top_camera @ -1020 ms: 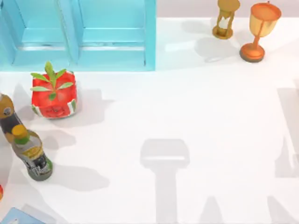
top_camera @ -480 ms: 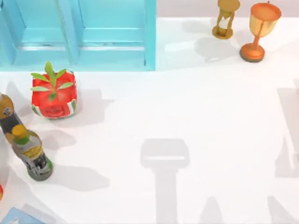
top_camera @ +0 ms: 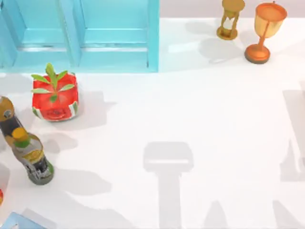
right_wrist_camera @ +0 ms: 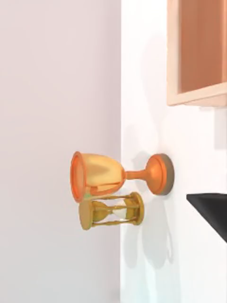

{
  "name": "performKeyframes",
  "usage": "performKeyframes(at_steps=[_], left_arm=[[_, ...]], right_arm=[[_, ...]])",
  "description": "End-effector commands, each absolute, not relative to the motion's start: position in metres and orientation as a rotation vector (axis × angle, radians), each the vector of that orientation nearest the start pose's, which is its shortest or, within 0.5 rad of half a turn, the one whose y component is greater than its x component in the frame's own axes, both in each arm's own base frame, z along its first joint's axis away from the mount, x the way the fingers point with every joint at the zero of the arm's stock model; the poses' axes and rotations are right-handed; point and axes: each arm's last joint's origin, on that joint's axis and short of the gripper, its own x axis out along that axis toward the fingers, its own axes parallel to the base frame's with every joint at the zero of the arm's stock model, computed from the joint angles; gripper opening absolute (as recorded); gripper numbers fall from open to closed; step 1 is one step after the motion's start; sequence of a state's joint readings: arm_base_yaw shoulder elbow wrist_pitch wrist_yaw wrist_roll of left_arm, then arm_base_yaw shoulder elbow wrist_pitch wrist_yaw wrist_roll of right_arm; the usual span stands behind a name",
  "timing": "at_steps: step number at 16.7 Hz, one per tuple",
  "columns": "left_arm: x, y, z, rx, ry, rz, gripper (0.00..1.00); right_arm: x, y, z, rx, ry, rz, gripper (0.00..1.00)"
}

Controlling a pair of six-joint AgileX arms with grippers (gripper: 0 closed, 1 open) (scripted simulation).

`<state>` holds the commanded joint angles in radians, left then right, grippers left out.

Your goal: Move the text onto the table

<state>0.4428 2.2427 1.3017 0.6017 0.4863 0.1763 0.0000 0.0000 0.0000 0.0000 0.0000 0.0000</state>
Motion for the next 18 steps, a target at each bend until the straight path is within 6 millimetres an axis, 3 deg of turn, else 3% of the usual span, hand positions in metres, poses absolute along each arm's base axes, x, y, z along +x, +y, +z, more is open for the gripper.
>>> performKeyframes(at_steps=[4,8,18], left_arm=[[0.459,0.189,0.102,0.013,0.295,-0.046,1.0],[0.461,0.189,0.101,0.013,0.296,-0.046,1.0],[0.461,0.189,0.101,0.013,0.296,-0.046,0.25]], right_arm=[[0.106,-0.001,0.16,0.0,0.0,0.0,1.0],[0.106,-0.001,0.16,0.0,0.0,0.0,1.0],[0.106,-0.001,0.16,0.0,0.0,0.0,1.0]])
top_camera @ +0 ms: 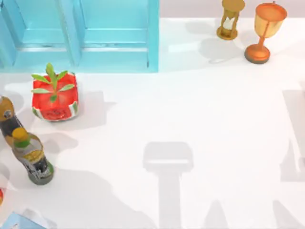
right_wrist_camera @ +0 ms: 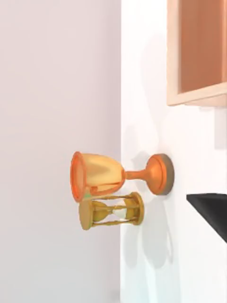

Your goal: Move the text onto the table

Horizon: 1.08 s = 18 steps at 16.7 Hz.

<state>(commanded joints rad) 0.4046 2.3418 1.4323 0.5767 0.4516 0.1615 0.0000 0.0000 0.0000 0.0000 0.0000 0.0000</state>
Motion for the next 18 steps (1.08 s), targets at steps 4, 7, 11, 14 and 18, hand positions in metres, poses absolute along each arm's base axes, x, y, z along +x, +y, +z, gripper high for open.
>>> performKeyframes(at_steps=[4,7,11,14,18], left_arm=[[0.461,0.189,0.101,0.013,0.296,-0.046,0.0],[0.461,0.189,0.101,0.013,0.296,-0.046,0.0],[0.461,0.189,0.101,0.013,0.296,-0.046,0.0],[0.459,0.19,0.105,0.012,0.296,-0.045,0.0],[0.433,0.202,0.147,0.001,0.305,-0.048,0.0]], right_arm=[[0.106,-0.001,0.16,0.0,0.0,0.0,1.0],[0.106,-0.001,0.16,0.0,0.0,0.0,1.0],[0.106,-0.001,0.16,0.0,0.0,0.0,1.0],[0.106,-0.001,0.16,0.0,0.0,0.0,1.0],[0.106,-0.001,0.16,0.0,0.0,0.0,1.0]])
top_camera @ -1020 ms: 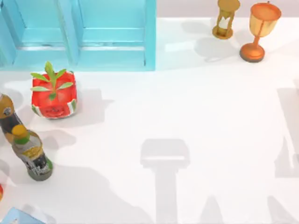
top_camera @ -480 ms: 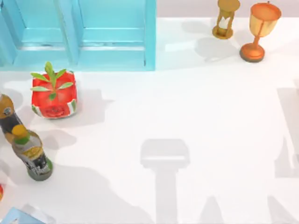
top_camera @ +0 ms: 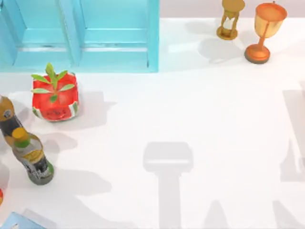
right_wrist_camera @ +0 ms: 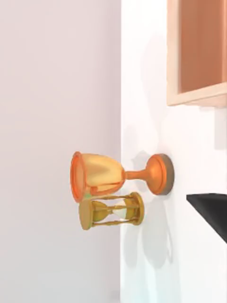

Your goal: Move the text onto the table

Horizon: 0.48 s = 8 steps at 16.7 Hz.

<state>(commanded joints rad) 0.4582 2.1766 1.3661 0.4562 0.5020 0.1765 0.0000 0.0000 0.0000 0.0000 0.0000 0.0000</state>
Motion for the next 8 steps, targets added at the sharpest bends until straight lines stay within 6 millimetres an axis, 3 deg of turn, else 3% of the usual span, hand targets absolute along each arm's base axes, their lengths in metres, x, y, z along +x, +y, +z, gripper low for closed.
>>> performKeyframes(at_steps=[4,8], left_arm=[[0.378,0.21,0.219,0.004,0.296,-0.05,0.0],[0.31,0.203,0.279,0.018,0.282,-0.047,0.0]], right_arm=[[0.106,-0.001,0.16,0.0,0.0,0.0,1.0],[0.106,-0.001,0.16,0.0,0.0,0.0,1.0]])
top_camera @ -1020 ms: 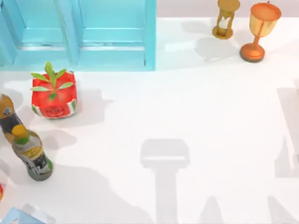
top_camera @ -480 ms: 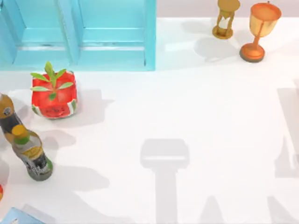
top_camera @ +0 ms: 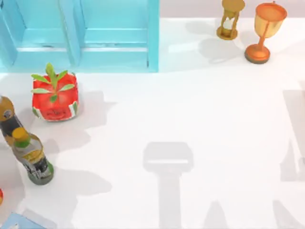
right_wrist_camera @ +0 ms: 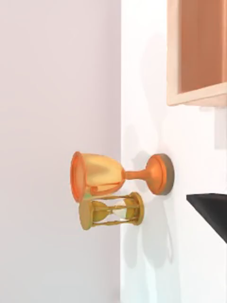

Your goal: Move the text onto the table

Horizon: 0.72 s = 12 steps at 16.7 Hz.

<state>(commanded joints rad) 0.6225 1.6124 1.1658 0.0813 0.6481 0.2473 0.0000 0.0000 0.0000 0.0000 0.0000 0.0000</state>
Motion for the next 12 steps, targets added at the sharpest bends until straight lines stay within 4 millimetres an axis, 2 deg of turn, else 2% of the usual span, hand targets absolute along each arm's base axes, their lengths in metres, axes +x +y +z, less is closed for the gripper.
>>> performKeyframes(at_steps=[3,5,10,12], left_arm=[[0.273,0.195,0.298,0.018,0.288,-0.046,0.0],[0.262,0.193,0.301,0.014,0.294,-0.046,0.0],[0.263,0.192,0.3,0.012,0.299,-0.049,0.0],[0.269,0.187,0.305,0.005,0.289,-0.042,0.0]], right_arm=[[0.106,-0.001,0.16,0.0,0.0,0.0,1.0],[0.106,-0.001,0.16,0.0,0.0,0.0,1.0],[0.106,-0.001,0.16,0.0,0.0,0.0,1.0],[0.106,-0.001,0.16,0.0,0.0,0.0,1.0]])
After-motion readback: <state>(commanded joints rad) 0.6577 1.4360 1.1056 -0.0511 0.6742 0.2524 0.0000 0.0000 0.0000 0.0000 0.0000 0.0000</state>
